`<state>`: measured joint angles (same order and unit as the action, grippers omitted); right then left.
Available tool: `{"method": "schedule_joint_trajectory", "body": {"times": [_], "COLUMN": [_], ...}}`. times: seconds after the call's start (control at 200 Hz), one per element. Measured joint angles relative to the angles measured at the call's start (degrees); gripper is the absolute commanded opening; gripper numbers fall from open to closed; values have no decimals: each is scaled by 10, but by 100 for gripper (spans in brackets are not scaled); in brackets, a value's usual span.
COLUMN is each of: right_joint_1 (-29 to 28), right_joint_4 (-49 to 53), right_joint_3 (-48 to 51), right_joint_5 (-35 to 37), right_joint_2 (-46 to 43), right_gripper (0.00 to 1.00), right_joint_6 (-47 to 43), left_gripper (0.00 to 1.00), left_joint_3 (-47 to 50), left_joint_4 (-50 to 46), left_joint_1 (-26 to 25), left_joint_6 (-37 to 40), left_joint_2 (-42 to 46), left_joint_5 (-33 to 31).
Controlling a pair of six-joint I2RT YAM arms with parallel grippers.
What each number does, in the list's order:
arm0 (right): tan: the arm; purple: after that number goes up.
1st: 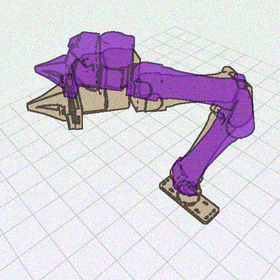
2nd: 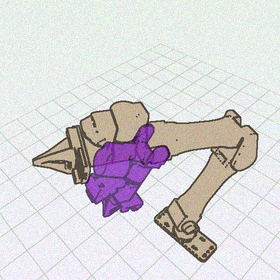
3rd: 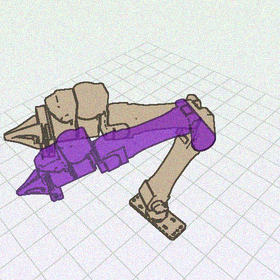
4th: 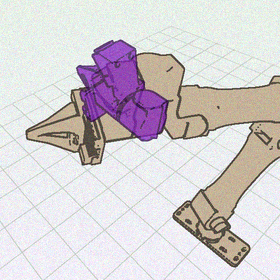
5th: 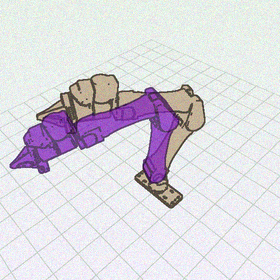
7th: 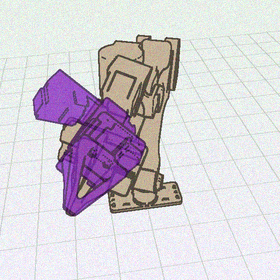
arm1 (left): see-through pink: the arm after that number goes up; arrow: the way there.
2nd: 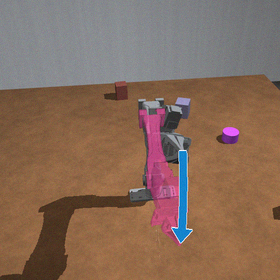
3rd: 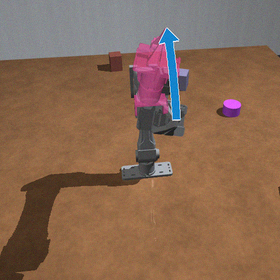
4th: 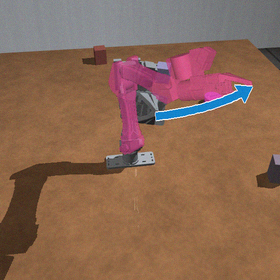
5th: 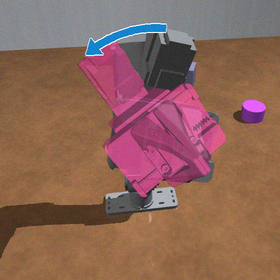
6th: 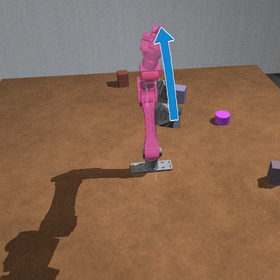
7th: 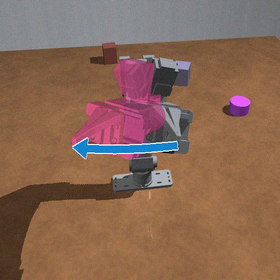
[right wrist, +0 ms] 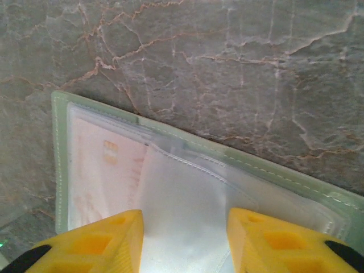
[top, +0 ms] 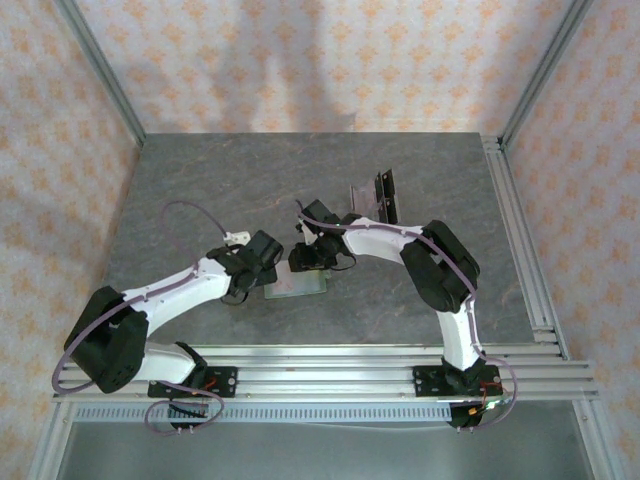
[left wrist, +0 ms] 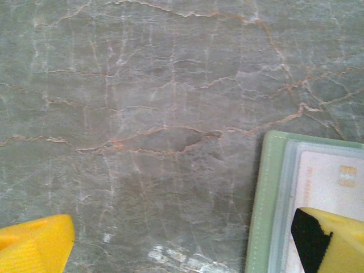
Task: Put the credit cards into the card holder
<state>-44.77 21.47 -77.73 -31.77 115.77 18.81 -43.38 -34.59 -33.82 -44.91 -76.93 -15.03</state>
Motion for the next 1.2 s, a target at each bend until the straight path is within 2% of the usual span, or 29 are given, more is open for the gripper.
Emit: {"method": "schedule_joint_trajectory", "body": {"times": [0.21, 0.545, 0.716, 1.201], "right_joint_1": [0, 0, 1, 2], "right_joint_4": [-19, -32, -38, -43], "right_joint_3": [7, 12, 15, 17], "right_joint_5": [-17, -26, -30, -32], "right_joint_2": [0, 0, 0, 0], "right_gripper": [44, 44, 44, 44], "right_joint_6": [24, 39, 41, 46], "left_gripper": [100, 100, 100, 100], "left_joint_3": [9, 89, 113, 98], "left_joint_4": [23, 92, 127, 182], "left_joint_1": [-36, -107, -127, -142], "left_joint_6": [-1, -17, -22, -17], "left_joint_2": [18, 87, 110, 37], "left_joint_5": [3, 14, 16, 26]}}
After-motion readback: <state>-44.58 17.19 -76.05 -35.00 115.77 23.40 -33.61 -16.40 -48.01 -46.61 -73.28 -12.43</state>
